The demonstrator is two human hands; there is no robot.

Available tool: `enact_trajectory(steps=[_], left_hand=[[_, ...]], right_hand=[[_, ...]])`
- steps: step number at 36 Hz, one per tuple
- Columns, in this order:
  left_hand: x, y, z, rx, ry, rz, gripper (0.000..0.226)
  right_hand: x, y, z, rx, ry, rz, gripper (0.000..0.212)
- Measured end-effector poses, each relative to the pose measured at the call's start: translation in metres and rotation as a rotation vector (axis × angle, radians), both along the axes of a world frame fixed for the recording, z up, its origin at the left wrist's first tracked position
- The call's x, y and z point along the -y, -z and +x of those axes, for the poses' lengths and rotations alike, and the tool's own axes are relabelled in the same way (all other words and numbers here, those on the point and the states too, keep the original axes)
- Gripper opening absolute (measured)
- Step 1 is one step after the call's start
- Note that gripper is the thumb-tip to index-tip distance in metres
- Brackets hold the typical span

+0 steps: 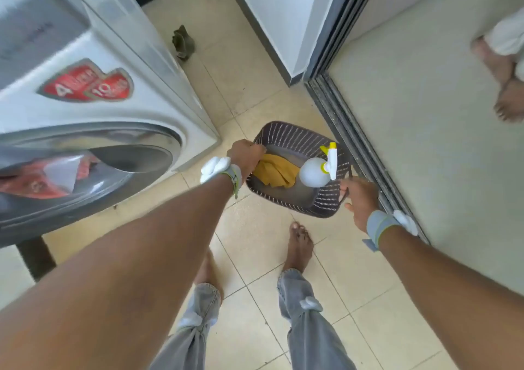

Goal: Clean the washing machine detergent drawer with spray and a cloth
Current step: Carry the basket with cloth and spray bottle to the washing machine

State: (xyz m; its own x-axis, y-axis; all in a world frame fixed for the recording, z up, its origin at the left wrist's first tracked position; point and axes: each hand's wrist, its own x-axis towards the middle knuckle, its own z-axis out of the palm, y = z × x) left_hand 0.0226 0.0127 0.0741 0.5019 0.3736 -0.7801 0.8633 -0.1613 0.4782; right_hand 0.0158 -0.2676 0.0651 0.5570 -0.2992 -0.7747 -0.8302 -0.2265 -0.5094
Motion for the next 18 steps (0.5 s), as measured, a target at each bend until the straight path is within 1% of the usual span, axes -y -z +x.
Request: enact_trajectory(steps=[1, 2, 4, 5, 6, 7, 8, 9, 10, 11, 13, 14, 15, 17, 18], left_hand=[[-0.002, -0.037, 0.004, 0.042, 0.019, 0.023, 0.033], [0.006, -0.043, -0.002, 0.053, 0.059, 0.056, 0.027], [0.003, -0.121, 0.004, 0.152, 0.102, 0.149, 0.020], [0.013, -0.127, 0.001, 0.169, 0.141, 0.182, 0.020], [0.008, -0.168, 0.003, 0.243, 0.130, 0.241, 0.023], [0.000, -0.215, 0.004, 0.287, 0.119, 0.269, 0.028], [0.007, -0.221, 0.005, 0.301, 0.142, 0.295, 0.031], [-0.001, -0.265, 0.007, 0.365, 0.118, 0.329, 0.033], [-0.010, -0.306, 0.009, 0.387, 0.103, 0.357, 0.033], [-0.008, -0.317, 0.015, 0.400, 0.118, 0.372, 0.032], [-0.026, -0.396, 0.018, 0.488, 0.085, 0.407, 0.034], [-0.032, -0.429, 0.021, 0.529, 0.063, 0.409, 0.035], [-0.032, -0.440, 0.025, 0.566, 0.062, 0.413, 0.037], [-0.051, -0.506, 0.025, 0.692, -0.004, 0.452, 0.040], [-0.054, -0.511, 0.030, 0.727, -0.026, 0.451, 0.040]], right_hand=[[-0.004, -0.037, 0.006, 0.060, -0.010, 0.000, 0.006], [0.000, -0.040, -0.004, 0.090, -0.002, -0.041, 0.008], [-0.010, -0.111, 0.009, 0.209, 0.000, -0.106, 0.021], [-0.005, -0.116, 0.002, 0.227, 0.018, -0.147, 0.024], [-0.012, -0.156, 0.009, 0.316, 0.043, -0.164, 0.025], [-0.018, -0.200, 0.015, 0.362, 0.031, -0.168, 0.027], [-0.014, -0.207, 0.011, 0.381, 0.054, -0.215, 0.029], [-0.021, -0.252, 0.017, 0.464, 0.063, -0.215, 0.031], [-0.027, -0.292, 0.023, 0.517, 0.035, -0.210, 0.031], [-0.027, -0.302, 0.023, 0.556, 0.033, -0.240, 0.031], [-0.041, -0.378, 0.029, 0.695, 0.053, -0.219, 0.027], [-0.046, -0.409, 0.034, 0.723, 0.070, -0.201, 0.024], [-0.048, -0.420, 0.035, 0.750, 0.113, -0.204, 0.020], [-0.067, -0.481, 0.045, 0.847, 0.139, -0.134, 0.012], [-0.069, -0.492, 0.046, 0.870, 0.154, -0.136, 0.012]])
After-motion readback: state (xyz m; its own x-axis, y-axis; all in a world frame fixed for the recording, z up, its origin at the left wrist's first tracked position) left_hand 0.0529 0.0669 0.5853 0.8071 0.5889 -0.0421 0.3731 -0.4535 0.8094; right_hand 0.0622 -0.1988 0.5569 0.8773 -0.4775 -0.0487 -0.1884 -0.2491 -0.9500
